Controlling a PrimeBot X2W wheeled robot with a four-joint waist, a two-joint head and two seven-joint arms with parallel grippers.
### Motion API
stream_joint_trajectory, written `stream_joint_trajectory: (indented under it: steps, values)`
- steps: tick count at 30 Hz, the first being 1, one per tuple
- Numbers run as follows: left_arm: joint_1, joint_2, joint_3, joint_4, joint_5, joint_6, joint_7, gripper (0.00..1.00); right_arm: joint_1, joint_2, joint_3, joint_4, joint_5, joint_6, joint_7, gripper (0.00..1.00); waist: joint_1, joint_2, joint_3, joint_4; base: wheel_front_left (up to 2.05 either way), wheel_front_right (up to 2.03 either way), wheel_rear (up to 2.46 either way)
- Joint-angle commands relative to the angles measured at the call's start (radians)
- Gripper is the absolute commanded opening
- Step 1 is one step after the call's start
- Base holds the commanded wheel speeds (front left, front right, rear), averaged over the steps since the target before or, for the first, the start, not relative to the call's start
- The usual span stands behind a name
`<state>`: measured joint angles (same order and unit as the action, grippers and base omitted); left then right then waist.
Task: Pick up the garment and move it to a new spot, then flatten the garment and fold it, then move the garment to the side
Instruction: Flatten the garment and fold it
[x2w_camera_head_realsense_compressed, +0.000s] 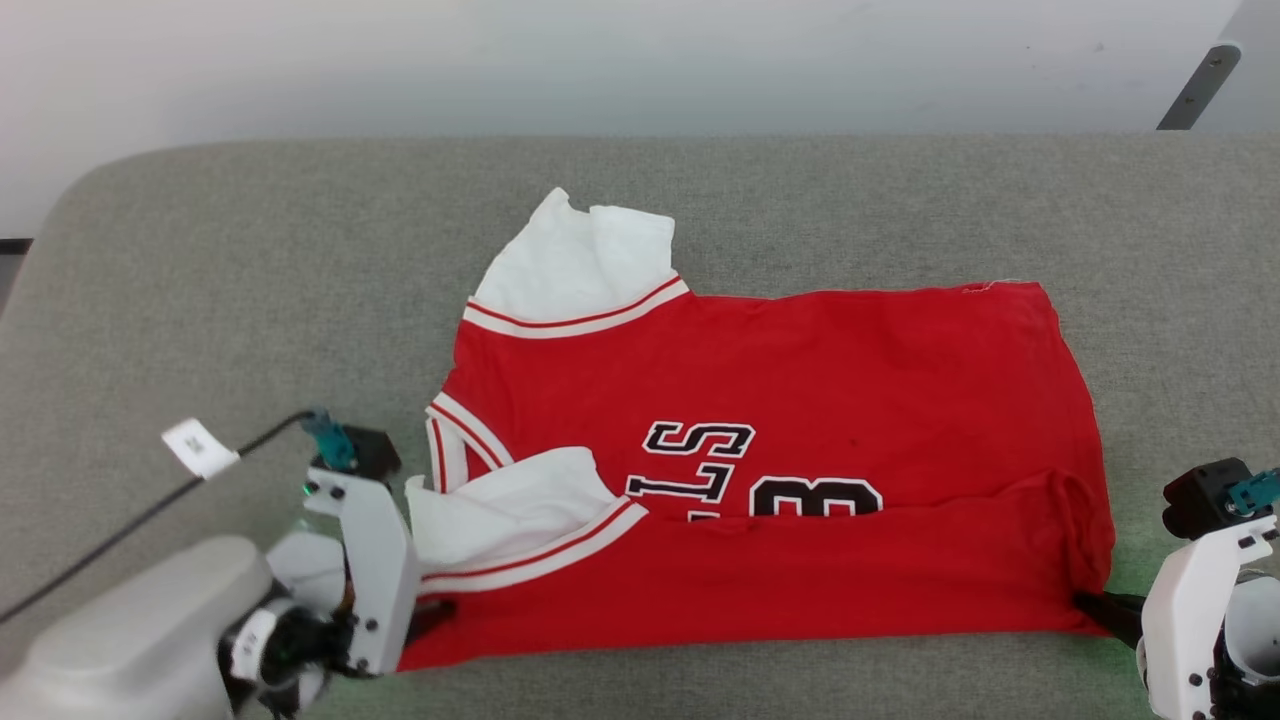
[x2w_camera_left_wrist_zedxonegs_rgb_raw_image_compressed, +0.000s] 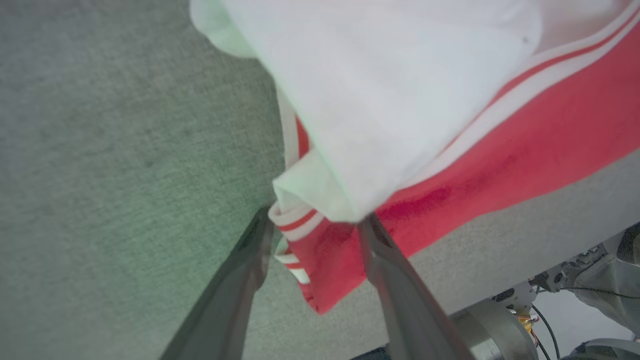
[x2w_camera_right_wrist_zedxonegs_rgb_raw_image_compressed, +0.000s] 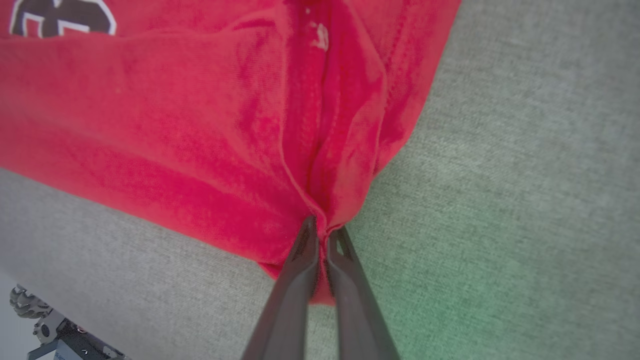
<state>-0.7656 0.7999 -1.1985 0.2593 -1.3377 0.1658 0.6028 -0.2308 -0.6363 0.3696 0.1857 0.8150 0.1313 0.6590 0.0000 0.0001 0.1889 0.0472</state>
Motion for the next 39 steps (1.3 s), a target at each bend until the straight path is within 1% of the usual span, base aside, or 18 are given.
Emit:
stream_joint_trajectory:
  steps: [1,3,4,5,6,7,8,13,16,19,22,25,27,30,32,35,39]
  values:
    - [-0.022,0.009,0.006,0.009,0.013,-0.006,-0.006,1.0,-0.004,0.009,0.012,0.006,-0.005,-0.001,-0.002,0.0,0.0,-0.0001,-0.002,-0.001,0.0,0.0,0.0]
    - [-0.04,0.021,0.009,0.006,0.023,-0.004,0.003,1.0,-0.011,0.009,0.006,0.007,-0.007,-0.001,-0.014,0.23,0.0,-0.0001,-0.005,-0.003,0.0,0.0,0.0]
    - [-0.05,0.029,0.007,0.004,0.03,-0.002,0.011,1.0,-0.013,0.008,0.006,0.008,-0.009,-0.001,-0.015,0.37,0.0,-0.0001,-0.008,-0.003,0.0,0.0,0.0]
    - [-0.065,0.037,0.01,-0.002,0.035,-0.001,0.015,1.0,-0.015,0.007,0.002,0.007,-0.012,-0.001,-0.023,0.48,0.0,-0.0001,-0.009,-0.004,0.0,0.0,0.0]
    - [-0.065,0.037,0.01,-0.002,0.035,-0.001,0.015,1.0,-0.015,0.007,0.002,0.007,-0.012,-0.001,-0.023,0.48,0.0,-0.0001,-0.009,-0.004,0.0,0.0,0.0]
    - [-0.079,0.042,0.016,-0.007,0.039,0.001,0.017,1.0,-0.017,0.008,-0.003,0.005,-0.014,-0.001,-0.029,0.91,0.0,-0.0001,-0.01,-0.005,0.0,0.0,0.0]
    - [-0.092,0.048,0.021,-0.012,0.044,0.0,0.021,1.0,-0.018,0.009,-0.005,0.003,-0.012,-0.001,-0.033,1.0,0.0,-0.0001,-0.012,-0.006,0.0,0.0,0.0]
    - [-0.177,0.084,0.047,-0.04,0.08,-0.002,0.032,1.0,-0.021,0.01,-0.039,-0.028,-0.013,-0.001,-0.046,1.0,0.0,-0.0001,-0.014,-0.022,0.0,0.0,0.0]
    - [-0.232,0.088,0.07,-0.04,0.1,-0.007,0.021,1.0,-0.026,0.015,-0.072,-0.06,-0.028,-0.001,-0.073,1.0,0.0,-0.0001,-0.006,-0.038,0.0,0.0,0.0]
    - [-0.288,0.079,0.096,-0.024,0.124,-0.026,-0.005,1.0,-0.027,0.03,-0.108,-0.112,-0.051,-0.001,-0.112,1.0,0.0,-0.0001,0.011,-0.06,0.0,0.0,0.0]
    - [-0.341,0.063,0.114,0.011,0.148,-0.048,-0.036,1.0,-0.042,0.047,-0.146,-0.176,-0.095,-0.001,-0.186,1.0,0.0,-0.0001,0.036,-0.085,0.0,0.0,0.0]
    - [-0.397,0.047,0.131,0.057,0.186,-0.081,-0.085,1.0,-0.059,0.079,-0.185,-0.237,-0.16,-0.001,-0.296,1.0,0.0,-0.0001,0.07,-0.116,0.0,0.0,0.0]
    - [-0.431,0.037,0.139,0.094,0.211,-0.108,-0.121,1.0,-0.068,0.114,-0.216,-0.264,-0.205,-0.001,-0.373,1.0,0.0,-0.0001,0.095,-0.138,0.0,0.0,0.0]
    - [-0.473,0.013,0.153,0.157,0.232,-0.126,-0.158,1.0,-0.077,0.177,-0.259,-0.302,-0.273,-0.001,-0.484,1.0,0.0,-0.0001,0.132,-0.164,0.0,0.0,0.0]
    - [-0.502,-0.005,0.163,0.199,0.238,-0.138,-0.173,1.0,-0.077,0.213,-0.268,-0.329,-0.318,-0.001,-0.538,1.0,0.0,-0.0001,0.158,-0.181,0.0,0.0,0.0]
    - [-0.538,-0.021,0.163,0.258,0.244,-0.165,-0.169,1.0,-0.071,0.261,-0.28,-0.365,-0.375,-0.001,-0.593,1.0,0.0,-0.0001,0.199,-0.208,0.0,0.0,0.0]
    - [-0.582,-0.03,0.157,0.331,0.231,-0.202,-0.112,1.0,-0.068,0.308,-0.277,-0.383,-0.431,-0.001,-0.628,1.0,0.0,-0.0001,0.251,-0.24,0.0,0.0,0.0]
